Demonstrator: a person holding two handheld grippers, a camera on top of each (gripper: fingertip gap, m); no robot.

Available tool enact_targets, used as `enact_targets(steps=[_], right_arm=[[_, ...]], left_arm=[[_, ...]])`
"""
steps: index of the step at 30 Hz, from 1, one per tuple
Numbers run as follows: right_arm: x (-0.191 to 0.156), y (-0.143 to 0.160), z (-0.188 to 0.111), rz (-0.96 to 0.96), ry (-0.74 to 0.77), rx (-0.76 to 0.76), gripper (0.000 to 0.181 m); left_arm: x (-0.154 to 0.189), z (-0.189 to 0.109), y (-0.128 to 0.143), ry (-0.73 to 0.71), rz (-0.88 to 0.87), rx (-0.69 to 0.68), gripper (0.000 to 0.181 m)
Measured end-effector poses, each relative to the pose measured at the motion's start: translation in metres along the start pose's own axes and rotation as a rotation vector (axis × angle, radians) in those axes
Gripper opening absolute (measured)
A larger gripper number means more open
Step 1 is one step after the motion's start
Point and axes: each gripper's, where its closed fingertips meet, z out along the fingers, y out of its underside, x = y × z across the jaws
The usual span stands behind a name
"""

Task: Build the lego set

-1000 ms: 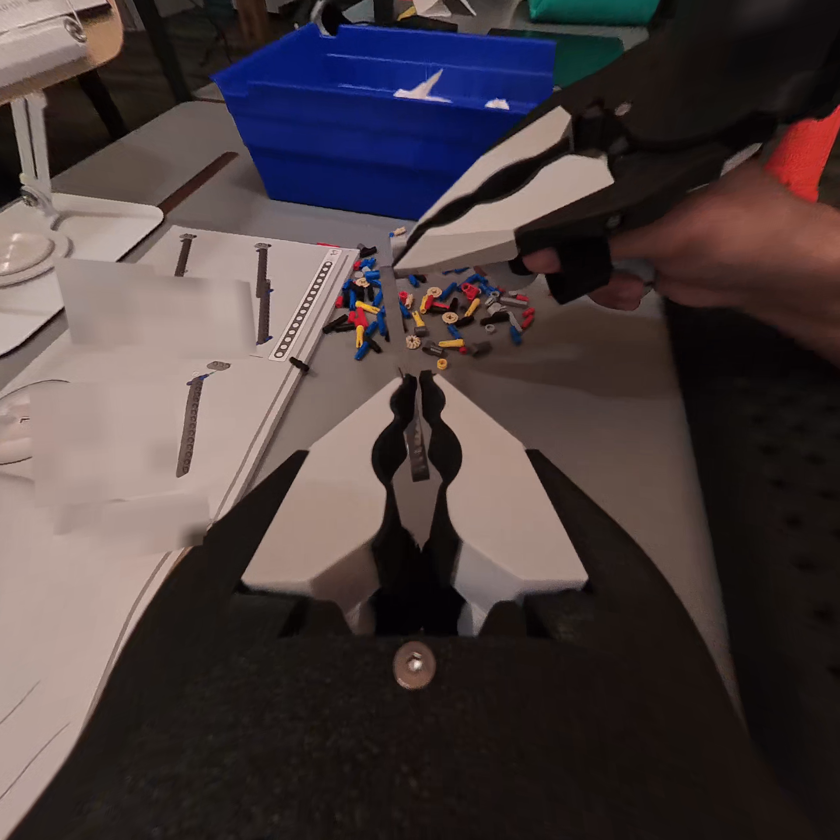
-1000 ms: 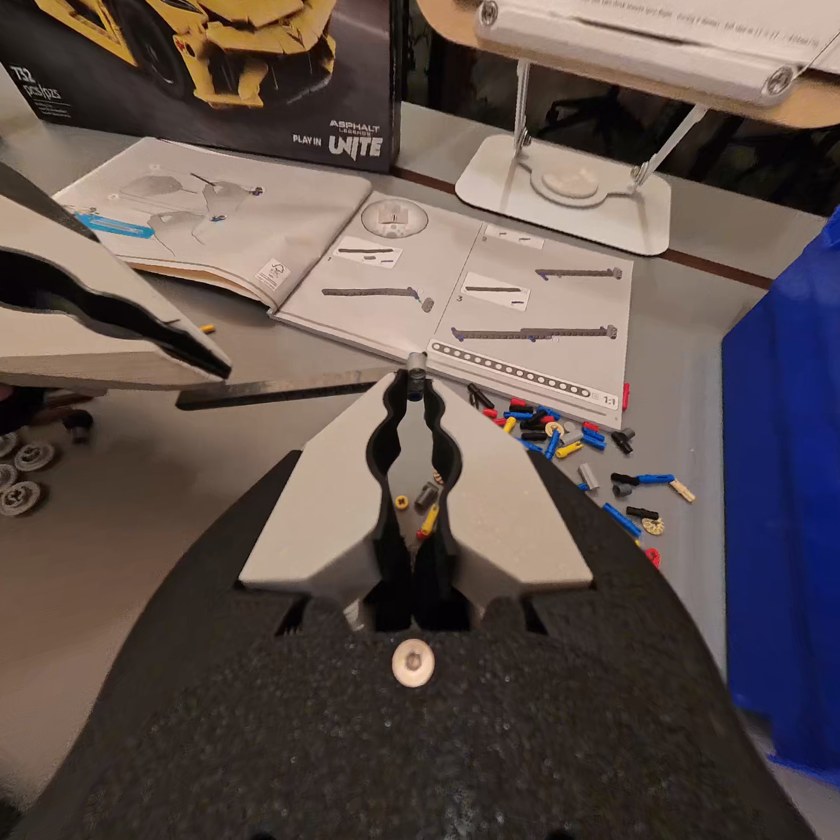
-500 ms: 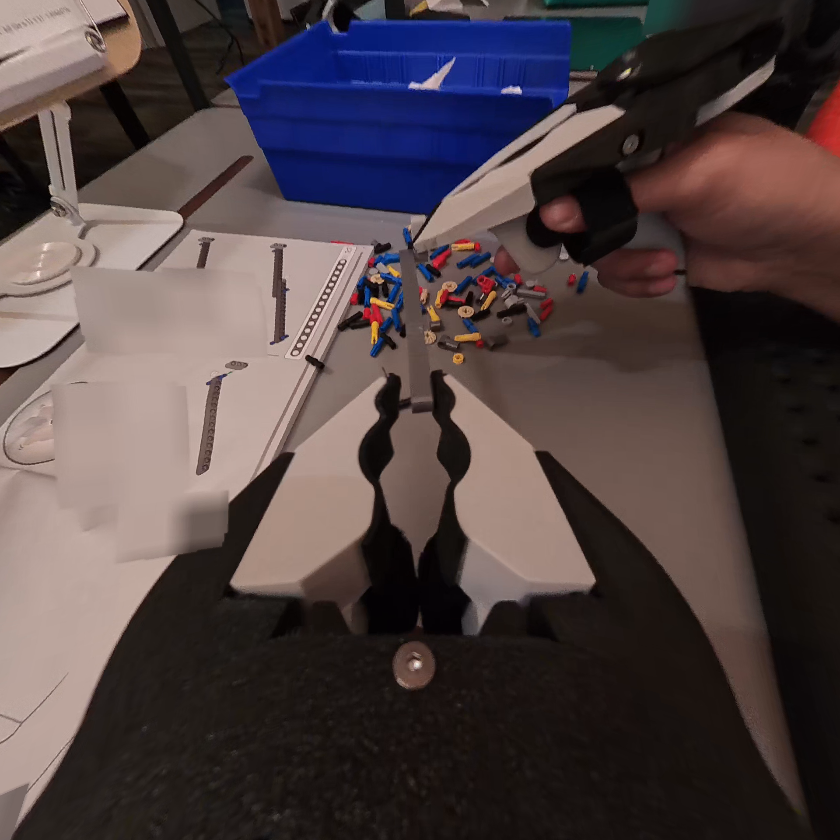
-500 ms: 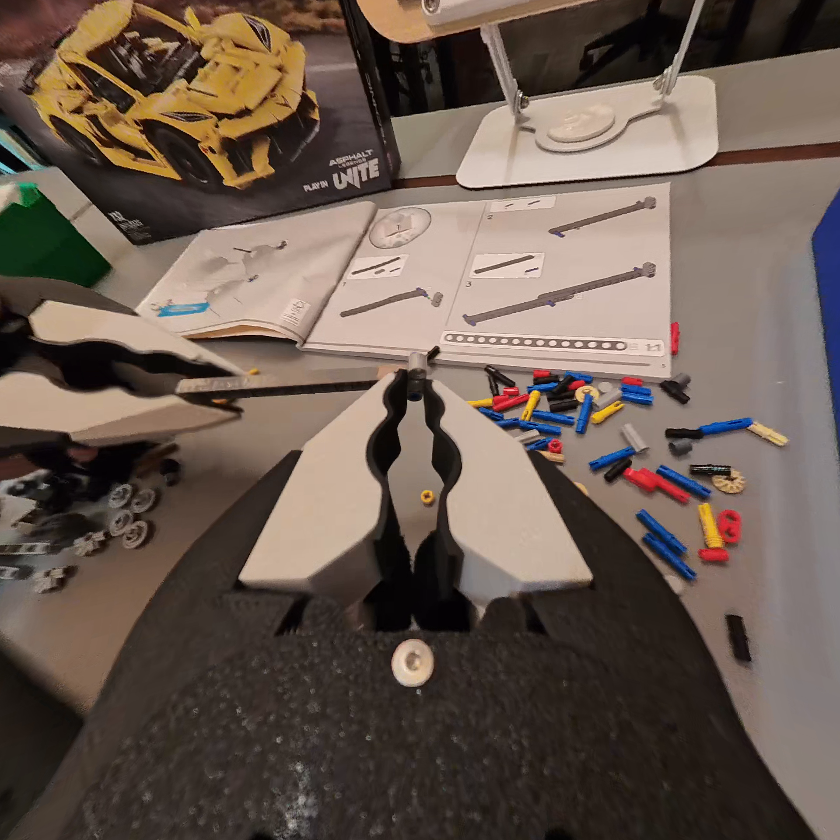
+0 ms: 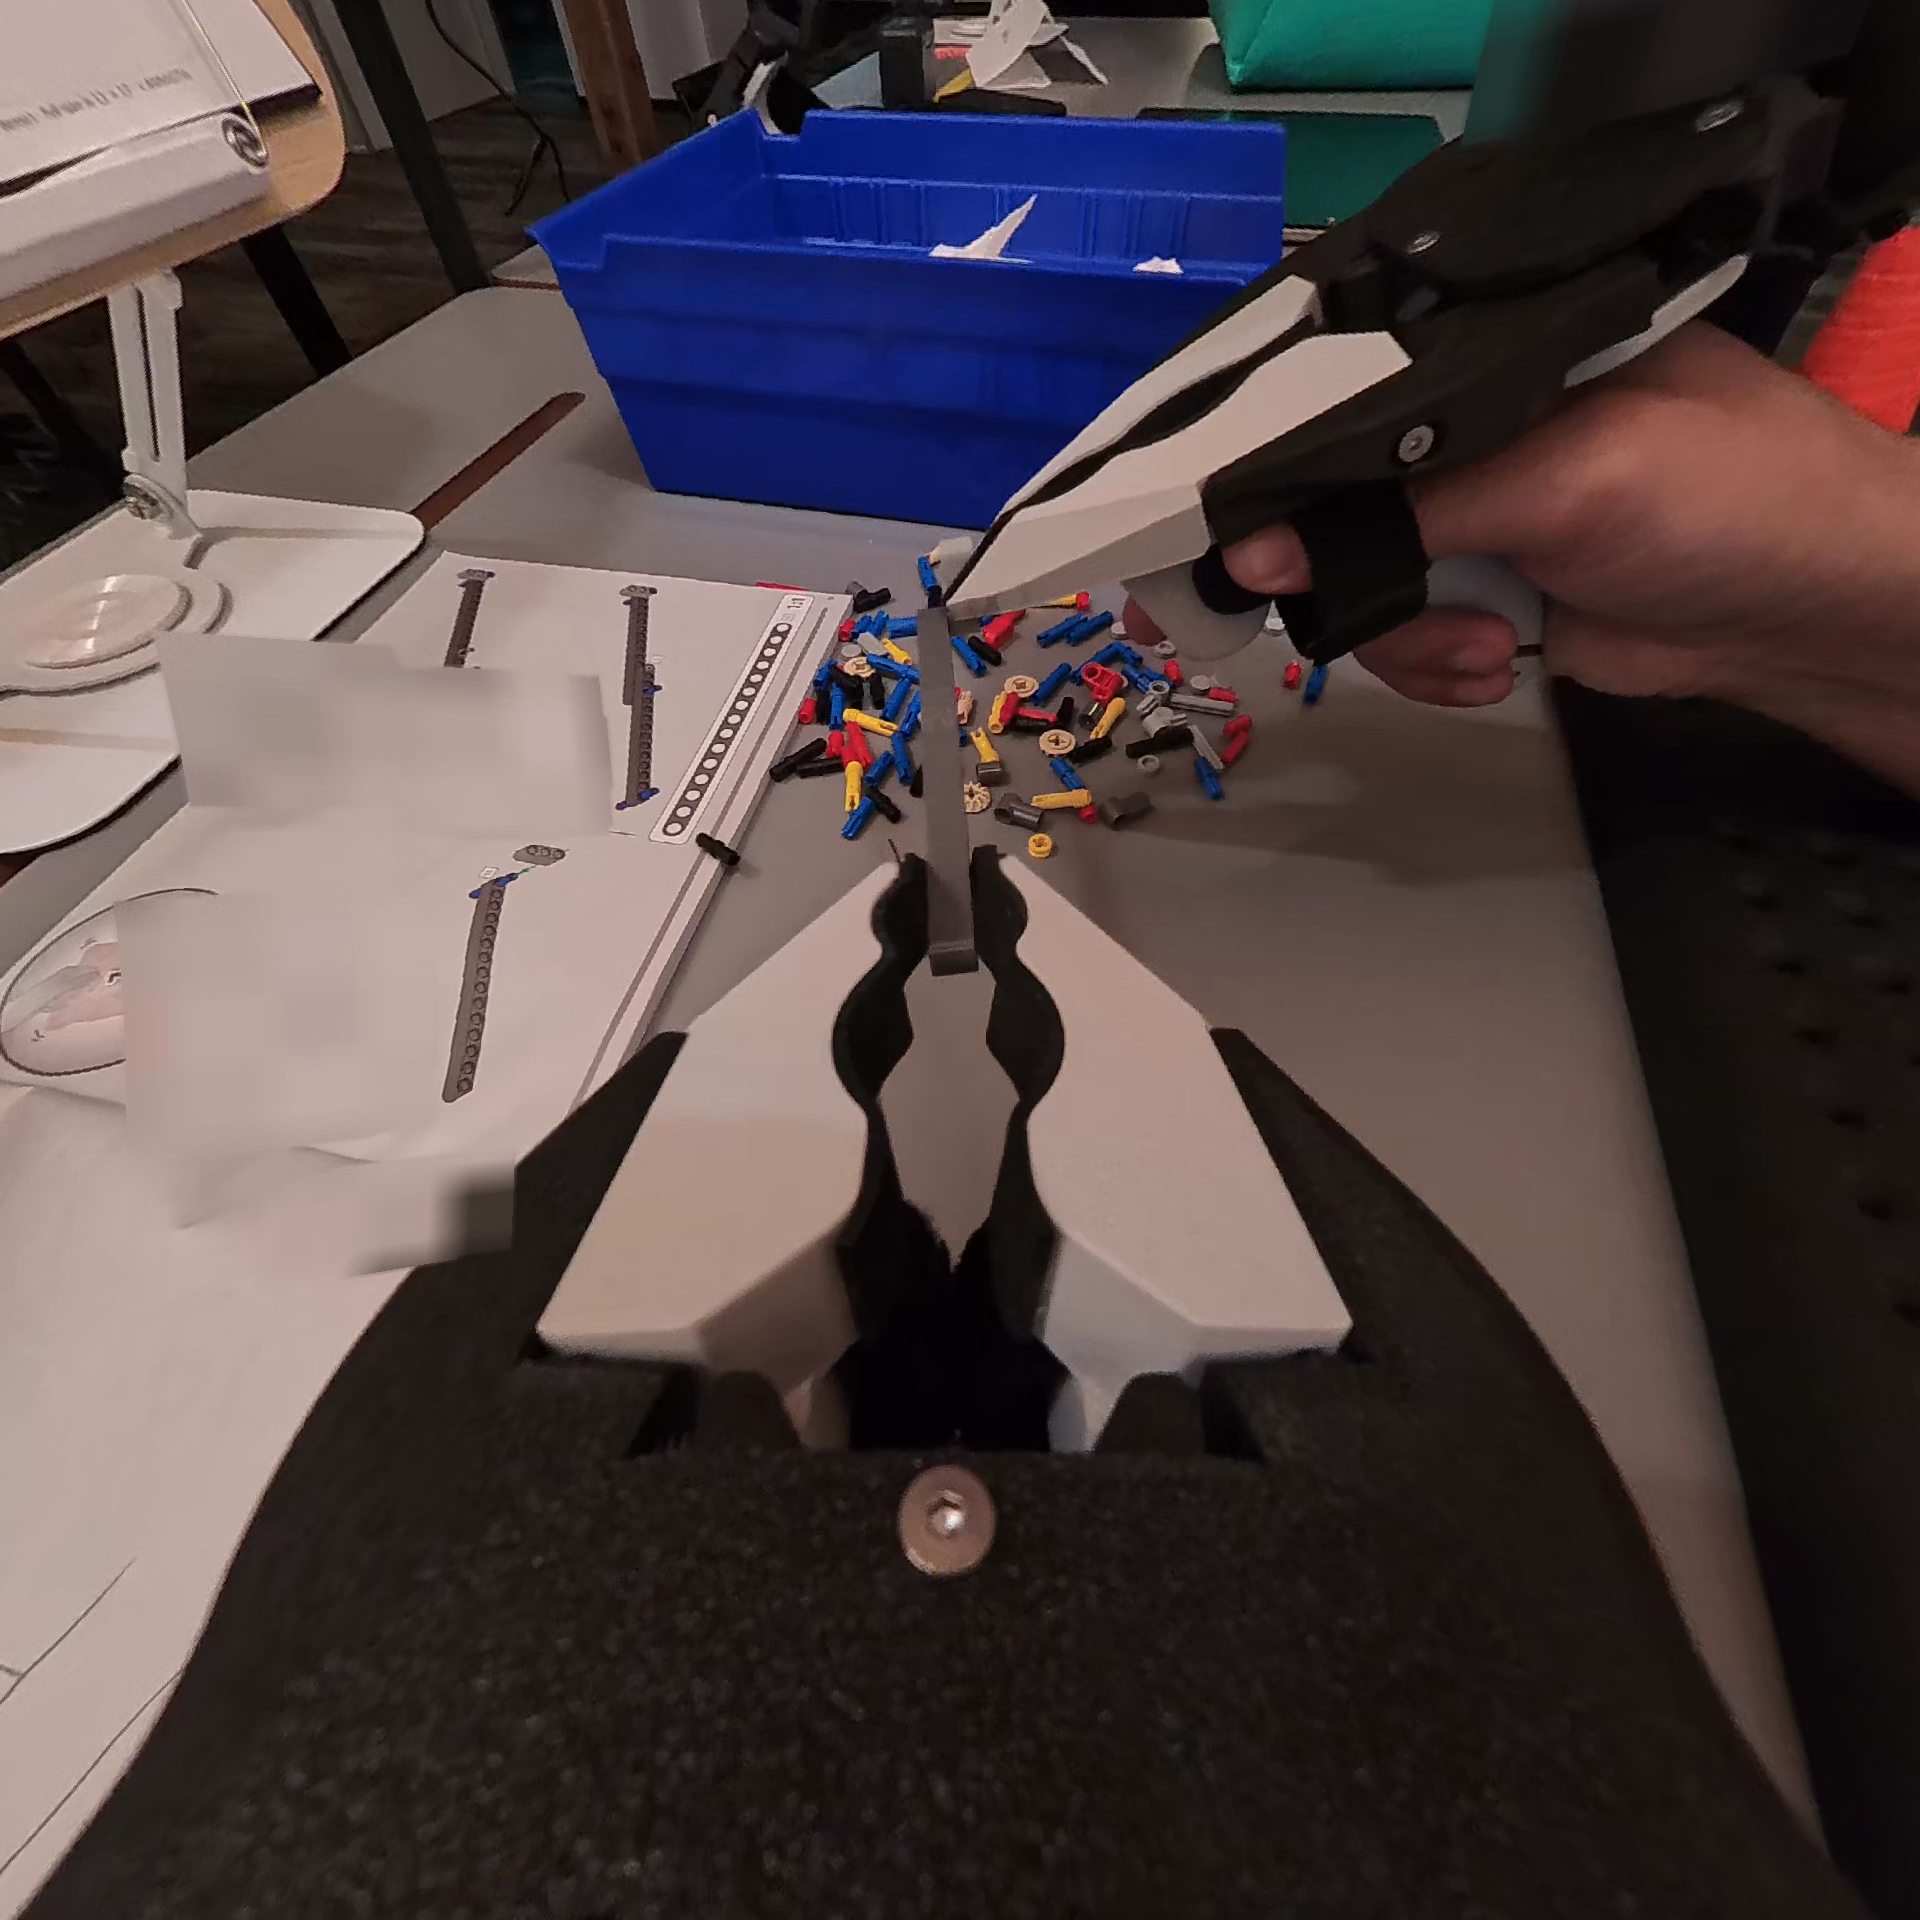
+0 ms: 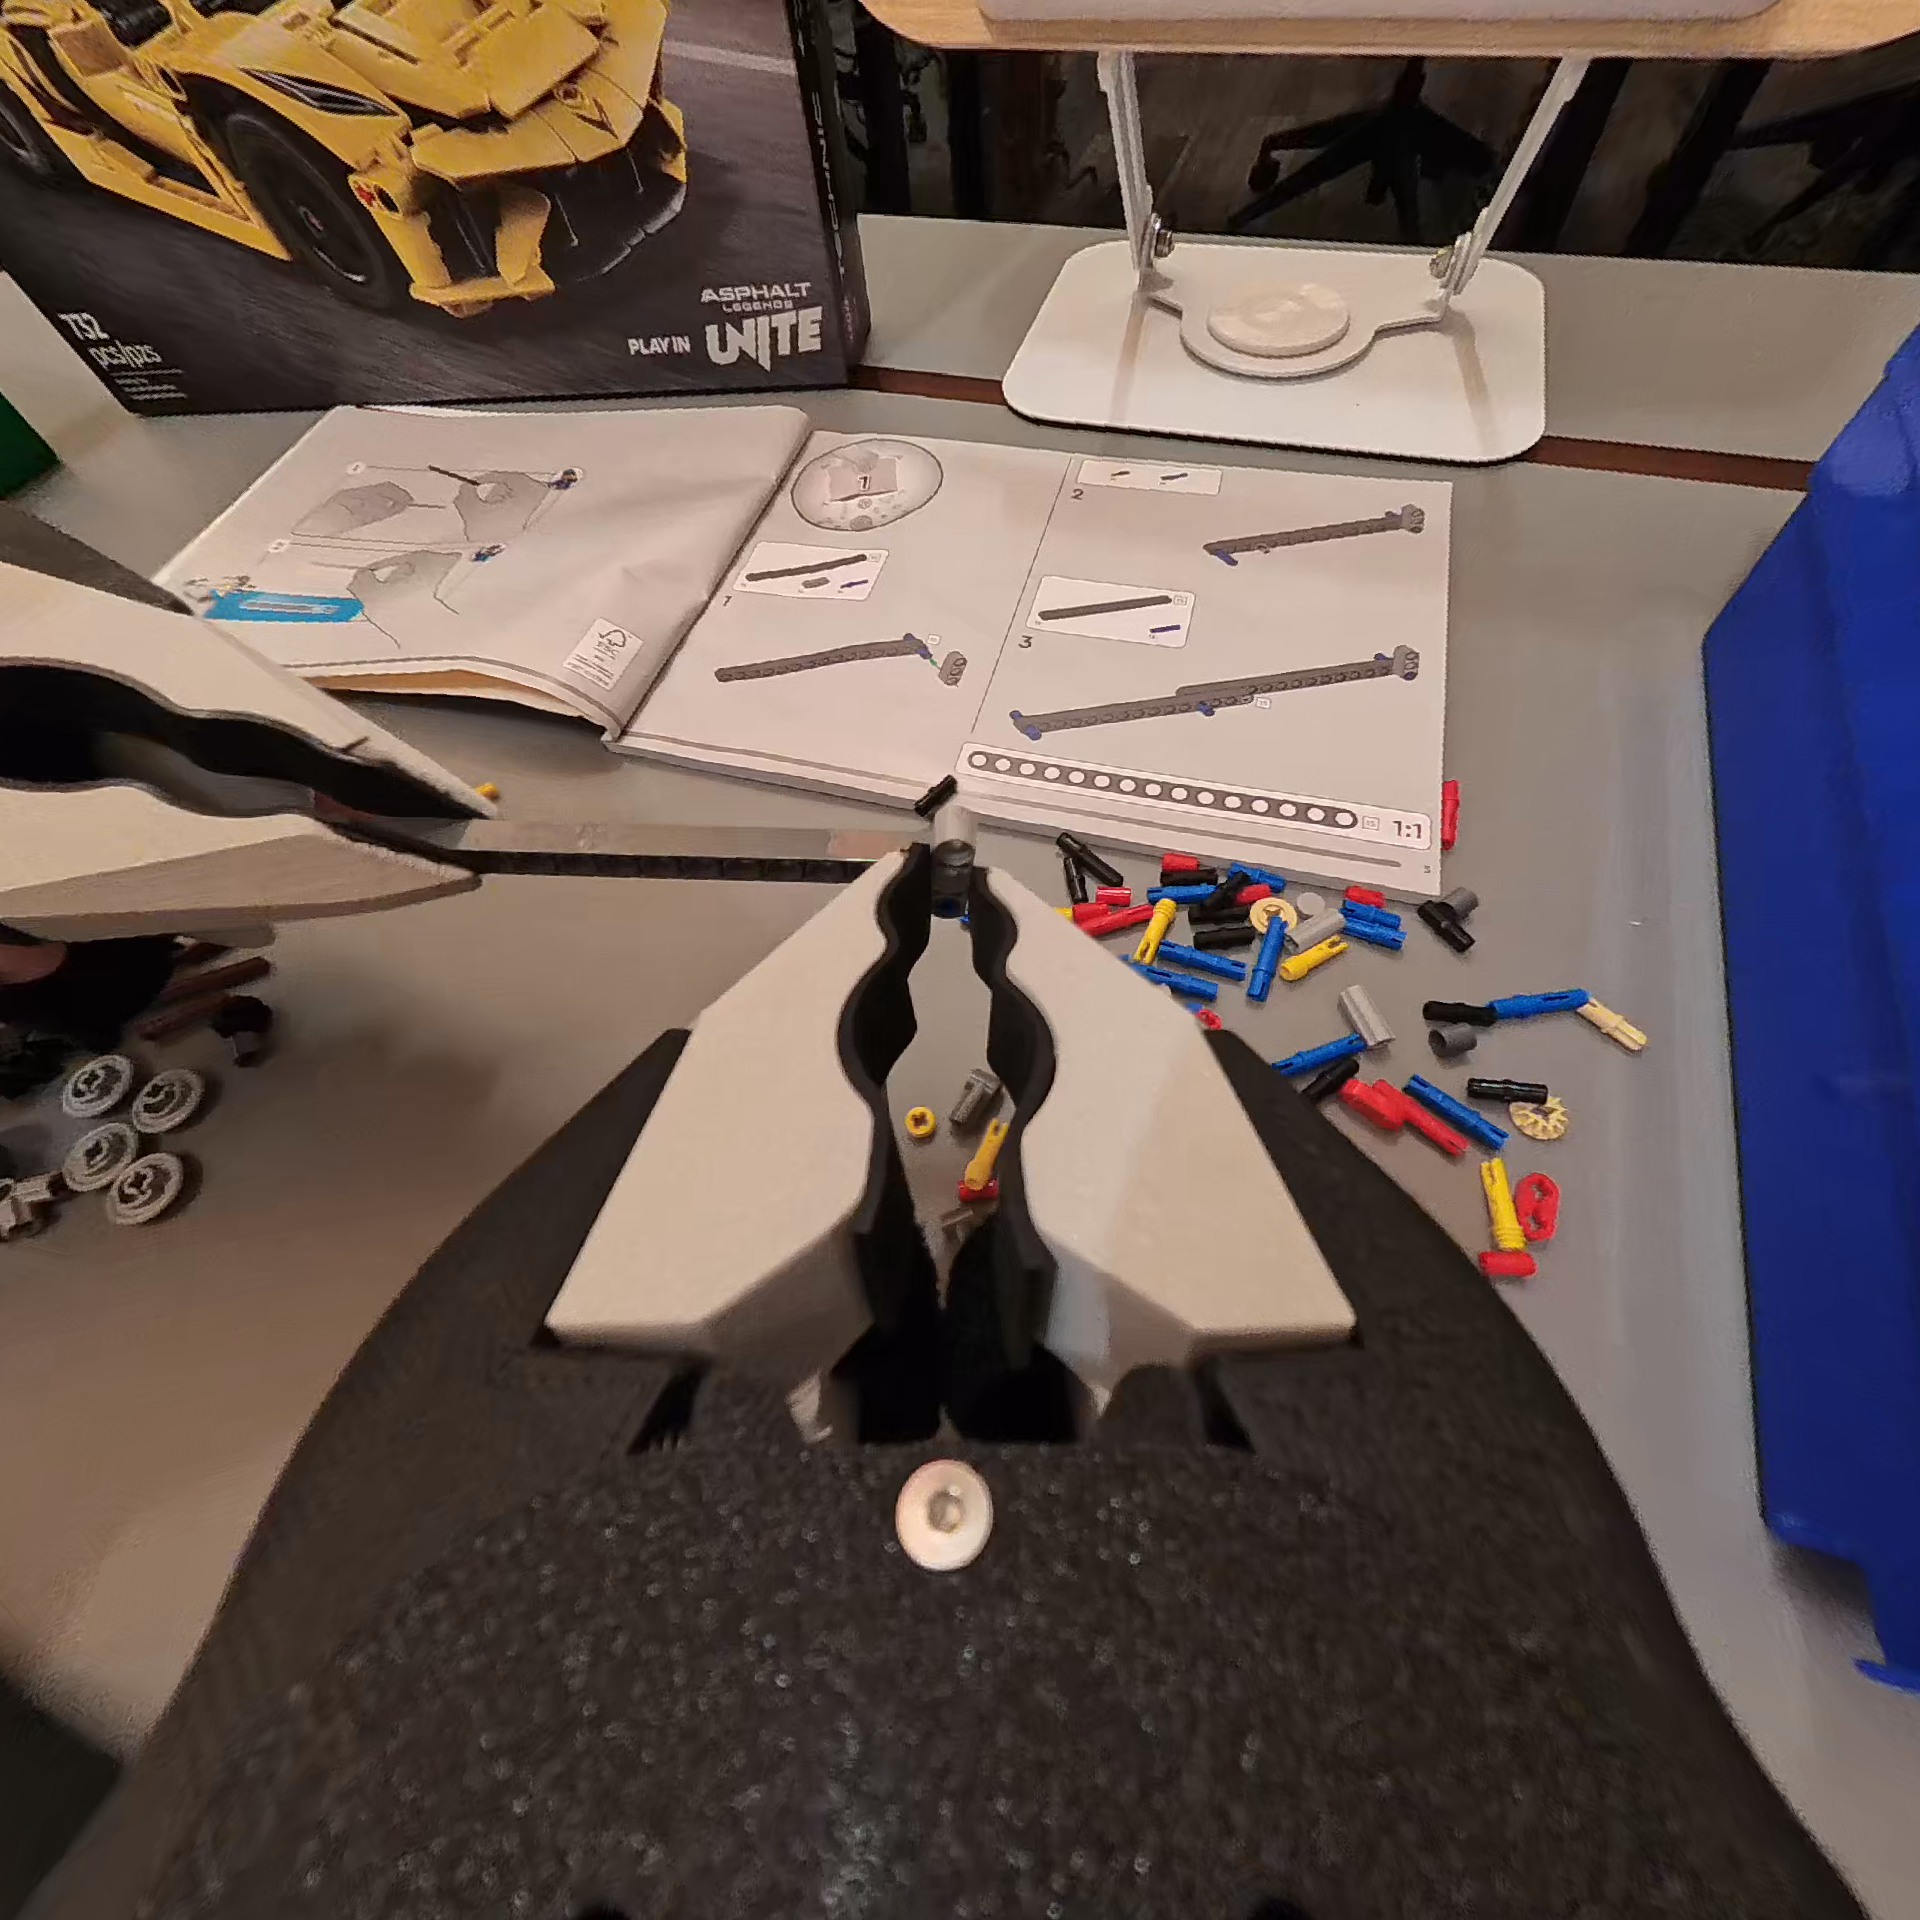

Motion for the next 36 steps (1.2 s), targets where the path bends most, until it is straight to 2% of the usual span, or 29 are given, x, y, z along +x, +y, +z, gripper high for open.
enact_targets(steps=[6,9,13,16,19,29,36], right_arm=[[-0.001,0.002,0.002,-0.036,-0.015,-0.011,0.008],[0.004,-0.002,-0.002,-0.019,-0.039,0.020,0.024],[0.021,-0.005,-0.004,0.026,-0.048,0.081,0.032],[0.037,0.006,0.001,0.054,0.032,0.100,0.031],[0.045,0.020,0.007,0.073,0.073,0.040,0.035],[0.056,0.014,0.008,0.086,0.085,0.066,0.028],[0.062,0.014,0.016,0.059,0.113,0.032,0.028]], left_arm=[[-0.003,-0.001,0.001,-0.007,-0.024,-0.002,0.007],[-0.016,-0.007,0.002,-0.036,-0.104,-0.003,0.007],[-0.042,-0.020,0.006,-0.111,-0.177,-0.005,0.007],[-0.057,-0.028,0.008,-0.153,-0.225,0.005,0.007],[-0.066,-0.033,0.008,-0.184,-0.246,0.024,0.006],[-0.070,-0.029,0.020,-0.168,-0.276,0.000,0.006],[-0.077,-0.031,0.026,-0.182,-0.294,-0.020,0.006]])
